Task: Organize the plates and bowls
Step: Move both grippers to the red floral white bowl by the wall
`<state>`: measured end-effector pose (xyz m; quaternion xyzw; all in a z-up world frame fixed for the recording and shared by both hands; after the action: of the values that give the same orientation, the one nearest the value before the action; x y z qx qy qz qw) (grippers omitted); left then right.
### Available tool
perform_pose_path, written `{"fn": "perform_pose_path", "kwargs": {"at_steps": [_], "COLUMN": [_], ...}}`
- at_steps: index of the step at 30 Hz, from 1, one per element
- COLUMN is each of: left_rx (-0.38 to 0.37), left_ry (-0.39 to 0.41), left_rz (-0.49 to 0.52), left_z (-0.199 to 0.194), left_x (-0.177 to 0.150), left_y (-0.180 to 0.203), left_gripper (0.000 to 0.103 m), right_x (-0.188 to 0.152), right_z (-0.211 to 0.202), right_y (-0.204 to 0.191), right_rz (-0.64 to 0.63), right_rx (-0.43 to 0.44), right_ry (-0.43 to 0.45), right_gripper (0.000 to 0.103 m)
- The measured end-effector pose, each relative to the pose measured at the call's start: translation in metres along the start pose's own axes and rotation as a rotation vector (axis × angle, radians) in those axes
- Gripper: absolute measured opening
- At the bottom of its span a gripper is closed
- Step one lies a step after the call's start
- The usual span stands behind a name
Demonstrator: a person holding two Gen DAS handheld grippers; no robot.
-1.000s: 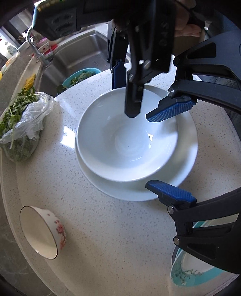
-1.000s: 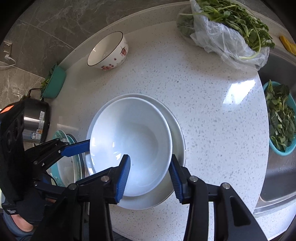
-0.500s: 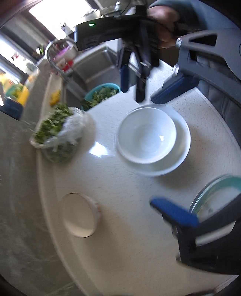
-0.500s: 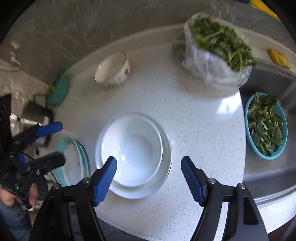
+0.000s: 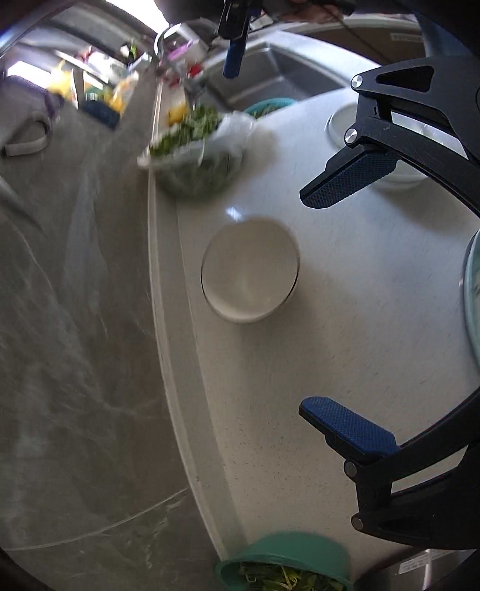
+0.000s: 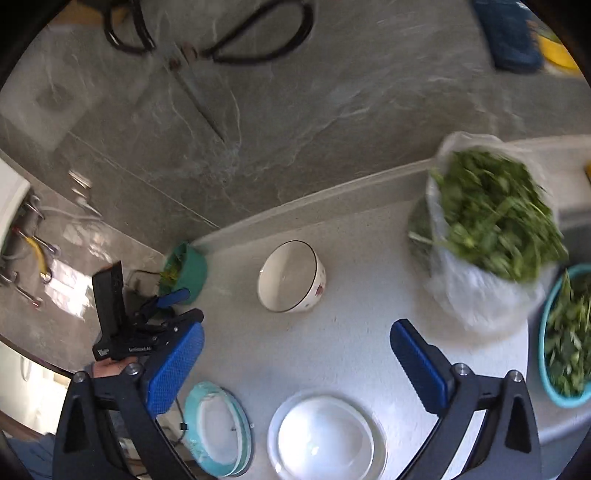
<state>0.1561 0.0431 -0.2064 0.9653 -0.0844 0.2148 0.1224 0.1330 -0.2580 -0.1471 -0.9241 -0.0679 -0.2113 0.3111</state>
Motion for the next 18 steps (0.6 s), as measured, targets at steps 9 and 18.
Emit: {"fn": "perform_pose_path", "kwargs": {"at_steps": [9,18], "left_rx": [-0.095,-0.137], "left_ry": [-0.138,-0.201], "left_rz": [-0.209,-0.229], "left_z": [0.099,0.149], "left_x": [0.028,0.031], "left_y": [-0.068,-0.096], "left_gripper": [0.103,0.098], "right_x": [0.035,0.031], "right_z": [0.111,0.176], "right_y": [0.015,0.024], "right_rz": [0.05,0.09], "right_rx": [-0.017,0.013], "right_ry": [-0.156,-0.284], "right_gripper": [0.093,0.074]}}
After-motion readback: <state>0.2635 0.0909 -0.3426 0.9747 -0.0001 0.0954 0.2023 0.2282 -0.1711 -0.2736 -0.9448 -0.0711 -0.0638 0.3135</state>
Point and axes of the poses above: each gripper's, at about its wrist camera, not at the fingertips, and z roughly the way its jaws point, y to its right, x to its top, the point moved 4 cm from there along z, roughly the way its jaws point
